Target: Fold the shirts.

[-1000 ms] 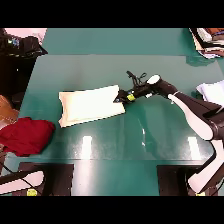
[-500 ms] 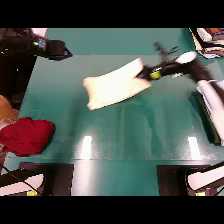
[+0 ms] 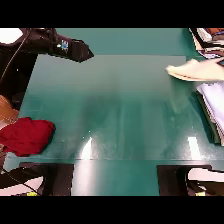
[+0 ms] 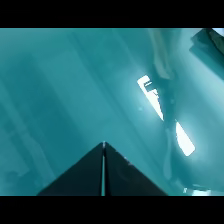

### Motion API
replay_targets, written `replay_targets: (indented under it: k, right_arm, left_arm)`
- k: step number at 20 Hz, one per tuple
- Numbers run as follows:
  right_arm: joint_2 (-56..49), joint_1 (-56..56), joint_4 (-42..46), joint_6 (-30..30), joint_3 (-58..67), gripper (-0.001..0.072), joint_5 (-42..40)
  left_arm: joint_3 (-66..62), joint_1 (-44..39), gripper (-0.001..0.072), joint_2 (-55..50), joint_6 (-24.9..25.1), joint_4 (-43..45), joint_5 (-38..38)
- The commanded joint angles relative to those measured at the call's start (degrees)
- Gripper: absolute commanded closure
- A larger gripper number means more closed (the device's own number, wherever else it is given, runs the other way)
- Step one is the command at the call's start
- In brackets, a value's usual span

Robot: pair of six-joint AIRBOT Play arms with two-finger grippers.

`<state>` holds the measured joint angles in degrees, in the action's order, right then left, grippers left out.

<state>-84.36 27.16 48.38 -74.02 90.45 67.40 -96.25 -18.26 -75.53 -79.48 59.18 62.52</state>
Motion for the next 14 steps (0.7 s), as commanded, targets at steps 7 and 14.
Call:
replay_targets:
  k: [7, 14]
  right_arm:
    - [1.3, 9.1, -0.6, 0.0, 13.1, 0.0696, 5.1]
    - [9.3, 14.6, 10.2, -4.7, 11.8, 0.0695, 10.8]
  left_arm:
    - [0.0, -1.0, 0.0682, -0.1, 0.0, 0.9, -2.1]
    - [0.0, -1.0, 0.0682, -0.1, 0.1, 1.4, -1.9]
